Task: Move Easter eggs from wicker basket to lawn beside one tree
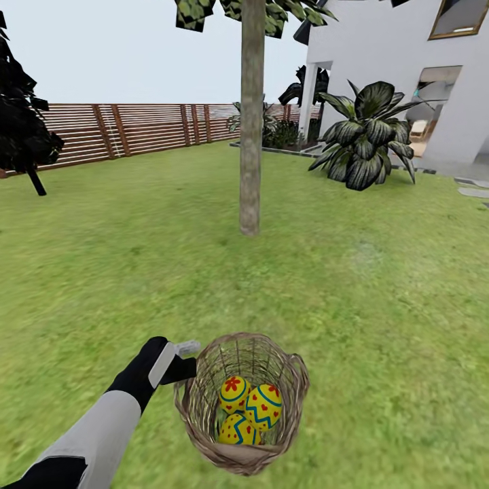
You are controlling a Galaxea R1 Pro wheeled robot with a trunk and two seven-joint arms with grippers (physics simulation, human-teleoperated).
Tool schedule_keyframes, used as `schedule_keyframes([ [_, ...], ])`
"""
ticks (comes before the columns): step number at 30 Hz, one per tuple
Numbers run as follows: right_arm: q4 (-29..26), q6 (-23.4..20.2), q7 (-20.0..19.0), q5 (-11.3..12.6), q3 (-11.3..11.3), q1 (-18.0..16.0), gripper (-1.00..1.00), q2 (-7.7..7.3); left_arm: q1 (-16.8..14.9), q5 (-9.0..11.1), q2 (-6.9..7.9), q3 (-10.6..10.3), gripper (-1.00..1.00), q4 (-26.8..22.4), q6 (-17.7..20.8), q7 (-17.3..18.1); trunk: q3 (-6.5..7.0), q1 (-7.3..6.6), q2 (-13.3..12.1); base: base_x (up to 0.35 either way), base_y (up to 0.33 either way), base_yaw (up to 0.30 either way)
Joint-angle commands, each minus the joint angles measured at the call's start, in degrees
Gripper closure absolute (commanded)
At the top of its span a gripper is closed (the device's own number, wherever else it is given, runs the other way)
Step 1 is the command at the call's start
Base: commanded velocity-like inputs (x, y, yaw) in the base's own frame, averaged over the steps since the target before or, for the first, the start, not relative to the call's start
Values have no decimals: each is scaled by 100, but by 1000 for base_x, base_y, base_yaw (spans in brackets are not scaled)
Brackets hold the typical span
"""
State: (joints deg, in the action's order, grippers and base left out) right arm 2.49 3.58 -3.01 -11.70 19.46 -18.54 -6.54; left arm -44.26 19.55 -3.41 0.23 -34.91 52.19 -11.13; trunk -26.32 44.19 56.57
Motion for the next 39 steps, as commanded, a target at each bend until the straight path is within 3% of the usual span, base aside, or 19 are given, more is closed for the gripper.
schedule_keyframes([
  [1, 24, 38, -11, -51, 49, -9, -100, -5, -3, 139, -2, 4, 100, -7, 9, -56, -6, 4, 4, 328, 0, 0],
  [39, 25, 38, -9, -51, 49, -9, -100, -5, -3, 141, -2, 4, 100, 1, 10, -56, -6, 4, 4, 328, 0, 0],
])
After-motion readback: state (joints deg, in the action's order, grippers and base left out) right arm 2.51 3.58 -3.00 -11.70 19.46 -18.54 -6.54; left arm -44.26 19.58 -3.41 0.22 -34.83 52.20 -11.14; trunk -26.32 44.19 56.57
